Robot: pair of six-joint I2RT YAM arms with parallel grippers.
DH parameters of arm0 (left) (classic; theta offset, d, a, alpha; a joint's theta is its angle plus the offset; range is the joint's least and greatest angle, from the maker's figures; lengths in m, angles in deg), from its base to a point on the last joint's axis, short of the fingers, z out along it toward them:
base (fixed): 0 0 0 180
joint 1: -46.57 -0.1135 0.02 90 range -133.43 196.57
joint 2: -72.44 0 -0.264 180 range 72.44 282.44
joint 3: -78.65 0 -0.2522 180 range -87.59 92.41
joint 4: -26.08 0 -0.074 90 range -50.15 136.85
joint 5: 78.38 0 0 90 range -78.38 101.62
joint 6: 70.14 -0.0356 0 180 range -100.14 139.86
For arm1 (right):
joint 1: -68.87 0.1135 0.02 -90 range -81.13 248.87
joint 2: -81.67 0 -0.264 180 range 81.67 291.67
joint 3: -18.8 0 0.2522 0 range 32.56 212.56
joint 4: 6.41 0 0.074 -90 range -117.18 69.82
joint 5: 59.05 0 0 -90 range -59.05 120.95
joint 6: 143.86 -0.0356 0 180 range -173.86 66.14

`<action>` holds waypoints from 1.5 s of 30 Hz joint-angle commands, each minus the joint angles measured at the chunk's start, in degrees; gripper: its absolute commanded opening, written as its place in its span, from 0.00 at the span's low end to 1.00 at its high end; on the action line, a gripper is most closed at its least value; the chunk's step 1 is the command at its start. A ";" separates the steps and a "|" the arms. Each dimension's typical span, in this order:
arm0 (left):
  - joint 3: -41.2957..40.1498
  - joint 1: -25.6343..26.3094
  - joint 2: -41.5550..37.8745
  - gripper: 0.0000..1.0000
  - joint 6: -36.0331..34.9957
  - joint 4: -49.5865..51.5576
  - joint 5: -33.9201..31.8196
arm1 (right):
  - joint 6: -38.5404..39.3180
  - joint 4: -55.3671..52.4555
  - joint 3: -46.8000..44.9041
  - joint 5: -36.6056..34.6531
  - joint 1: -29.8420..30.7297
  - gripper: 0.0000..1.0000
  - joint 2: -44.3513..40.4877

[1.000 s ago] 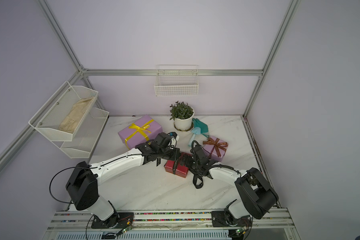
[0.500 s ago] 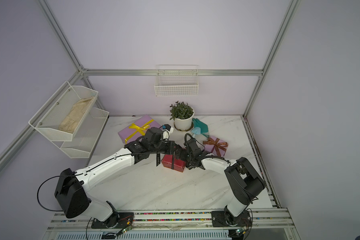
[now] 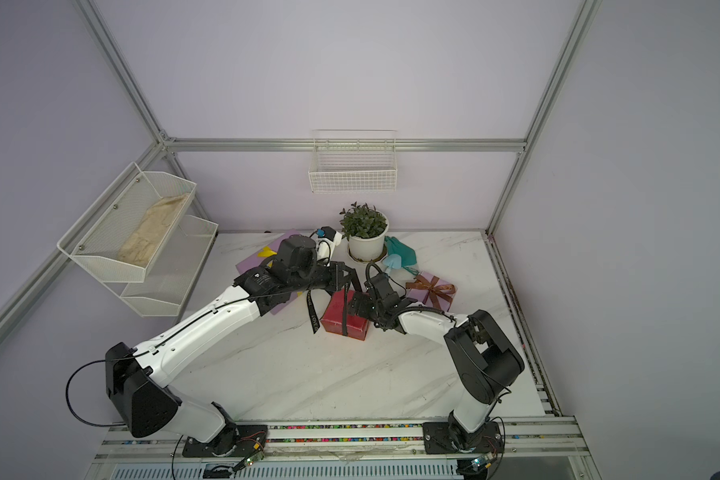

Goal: Untie the ribbon bows on the gift boxes
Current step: Pull the ribbon from the gift box.

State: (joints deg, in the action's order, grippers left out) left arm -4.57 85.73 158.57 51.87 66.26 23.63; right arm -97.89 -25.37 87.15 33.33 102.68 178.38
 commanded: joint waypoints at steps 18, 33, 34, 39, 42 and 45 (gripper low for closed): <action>3.22 -1.92 -3.32 0.00 -2.30 -4.34 -0.70 | 2.63 -6.21 -6.31 -3.49 1.26 0.97 -1.67; 1.26 -3.21 -1.14 0.00 -4.05 -6.90 -1.02 | 20.84 -11.20 -4.20 -2.02 1.26 0.97 -19.73; 1.35 -3.30 -1.11 0.00 -4.06 -6.91 -0.87 | 23.25 -10.44 -3.98 -2.50 1.20 0.97 -21.13; 1.21 -3.27 -0.91 0.00 -3.71 -6.92 0.13 | 35.14 -0.29 -5.38 -0.94 1.18 0.97 -25.54; 0.03 -3.30 -0.96 0.00 -3.66 -6.95 0.12 | 41.10 5.54 -6.07 3.64 1.06 0.97 -26.67; -0.64 -3.30 -1.36 0.00 -4.34 -6.55 -1.10 | 45.84 9.30 -6.81 9.01 1.01 0.97 -27.06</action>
State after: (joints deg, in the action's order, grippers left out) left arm -3.74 82.82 157.93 49.14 62.46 23.33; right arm -60.80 -22.81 81.64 36.69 103.66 152.11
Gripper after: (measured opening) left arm 0.047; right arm 0.972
